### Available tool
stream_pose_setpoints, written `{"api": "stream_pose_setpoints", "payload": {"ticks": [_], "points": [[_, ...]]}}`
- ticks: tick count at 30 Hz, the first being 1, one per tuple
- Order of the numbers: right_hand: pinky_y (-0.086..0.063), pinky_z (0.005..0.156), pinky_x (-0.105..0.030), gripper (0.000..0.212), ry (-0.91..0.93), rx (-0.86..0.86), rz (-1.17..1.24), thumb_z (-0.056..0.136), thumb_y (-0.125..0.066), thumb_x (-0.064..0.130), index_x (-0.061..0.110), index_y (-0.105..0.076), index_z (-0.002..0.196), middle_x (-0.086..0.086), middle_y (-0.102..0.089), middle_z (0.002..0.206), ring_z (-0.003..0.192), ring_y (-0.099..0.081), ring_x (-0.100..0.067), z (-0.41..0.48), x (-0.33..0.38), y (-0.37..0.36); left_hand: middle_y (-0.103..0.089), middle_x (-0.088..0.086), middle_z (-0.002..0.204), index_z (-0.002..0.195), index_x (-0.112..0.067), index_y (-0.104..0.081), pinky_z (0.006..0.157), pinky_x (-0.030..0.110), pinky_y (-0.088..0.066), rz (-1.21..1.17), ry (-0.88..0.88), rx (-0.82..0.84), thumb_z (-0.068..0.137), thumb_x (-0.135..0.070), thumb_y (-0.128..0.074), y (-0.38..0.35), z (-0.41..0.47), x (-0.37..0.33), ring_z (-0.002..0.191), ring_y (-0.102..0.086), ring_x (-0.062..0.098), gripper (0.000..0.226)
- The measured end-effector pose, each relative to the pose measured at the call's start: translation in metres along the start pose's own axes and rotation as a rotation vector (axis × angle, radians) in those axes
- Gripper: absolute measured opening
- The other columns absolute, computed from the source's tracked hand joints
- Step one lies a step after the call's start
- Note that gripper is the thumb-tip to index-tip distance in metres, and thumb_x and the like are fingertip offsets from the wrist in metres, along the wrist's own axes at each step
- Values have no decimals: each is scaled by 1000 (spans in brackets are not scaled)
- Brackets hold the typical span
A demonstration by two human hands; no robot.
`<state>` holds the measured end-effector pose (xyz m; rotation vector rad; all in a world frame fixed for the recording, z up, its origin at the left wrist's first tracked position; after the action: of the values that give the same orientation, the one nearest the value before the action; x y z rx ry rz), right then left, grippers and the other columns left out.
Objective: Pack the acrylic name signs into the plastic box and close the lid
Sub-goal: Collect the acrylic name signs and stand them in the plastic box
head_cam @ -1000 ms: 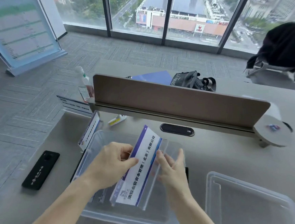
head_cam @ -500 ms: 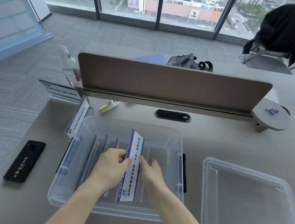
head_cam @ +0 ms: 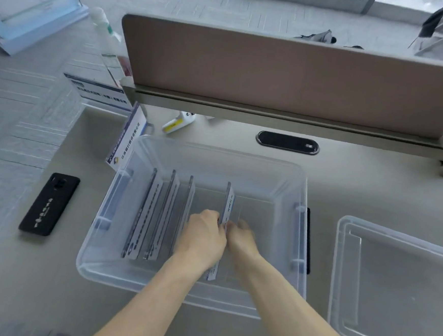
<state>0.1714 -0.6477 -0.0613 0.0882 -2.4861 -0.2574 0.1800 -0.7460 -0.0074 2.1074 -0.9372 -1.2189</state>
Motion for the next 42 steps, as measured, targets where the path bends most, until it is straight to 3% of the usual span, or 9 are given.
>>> {"api": "stream_pose_setpoints", "payload": {"ticks": [4, 9, 16, 20, 29, 33, 36, 39, 42], "points": [[-38, 55, -24, 22, -10, 50, -53, 88, -45, 8, 24, -44, 73, 0, -47, 71, 62, -49, -19, 14, -9, -12, -62, 9, 76, 76, -14, -49, 50, 29, -33, 50, 13, -3, 101, -22, -51, -5, 0, 7, 64, -57, 26, 26], [-29, 54, -23, 14, -56, 123, 4, 68, -39, 24, 36, -33, 70, 13, -33, 75, 62, -31, -6, 47, -28, -31, -70, 9, 83, 84, -12, -58, 58, 35, -48, 57, 28, -4, 102, -29, -51, -5, 6, 17, 76, -68, 29, 25], [-38, 61, -30, 13, -49, 116, -4, 83, -37, 16, 20, -46, 75, -14, -54, 97, 73, -49, -22, 31, -10, -42, -71, 12, 88, 85, -15, -52, 66, 39, -55, 68, 25, -16, 103, -20, -46, 1, 12, 25, 85, -71, 33, 20], [-34, 52, -29, 4, -38, 148, -3, 70, -39, 28, 31, -40, 68, 7, -36, 87, 69, -41, -13, 42, -16, -52, -69, 11, 89, 87, -15, -51, 64, 36, -49, 78, 37, -20, 103, -19, -46, 6, 13, 28, 87, -71, 33, 17], [-26, 50, -30, 17, 1, 154, 30, 84, -40, 13, 20, -40, 69, -6, -43, 76, 56, -34, -18, 34, -15, -50, -72, 12, 99, 98, -14, -57, 69, 37, -48, 114, 35, -47, 104, -21, -46, 8, 10, 29, 95, -70, 34, 15], [-37, 56, -29, 11, -20, 182, 43, 79, -42, 24, 29, -50, 84, -2, -44, 97, 69, -45, -18, 42, -21, -53, -73, 12, 101, 107, -12, -60, 77, 42, -57, 106, 55, -29, 105, -23, -45, 9, 8, 28, 96, -71, 33, 19], [-38, 58, -29, 22, -41, 226, 39, 58, -45, 40, 40, -43, 80, 7, -37, 90, 68, -42, -13, 51, -28, -47, -67, 17, 130, 138, -11, -52, 96, 41, -54, 57, 84, 34, 105, -30, -47, 17, 3, 25, 119, -65, 35, 39], [-50, 83, -39, 62, -36, 120, -60, 87, -49, 40, 31, -36, 147, -4, -44, 145, 116, -54, -29, 15, -8, -27, -49, 11, 155, 159, -16, -30, 112, 35, -41, -82, 45, 50, 104, -32, -49, 38, -15, 24, 142, -49, 27, 60], [-48, 82, -35, 70, 64, 63, -54, 101, -44, 43, 19, -14, 159, -7, -27, 164, 120, -48, -25, -19, 11, 0, -51, 0, 155, 155, -20, -40, 117, 28, -37, -191, -5, -11, 102, -33, -54, 69, -41, 21, 143, -47, 14, 56]]}}
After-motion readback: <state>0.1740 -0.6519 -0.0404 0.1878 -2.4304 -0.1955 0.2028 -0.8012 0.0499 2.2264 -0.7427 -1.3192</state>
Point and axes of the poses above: each hand's wrist, its own z-axis towards the middle knuckle, its own y-axis out of the back of the hand, x = y × z, the point moved 1 cm from there along z, towards the middle knuckle
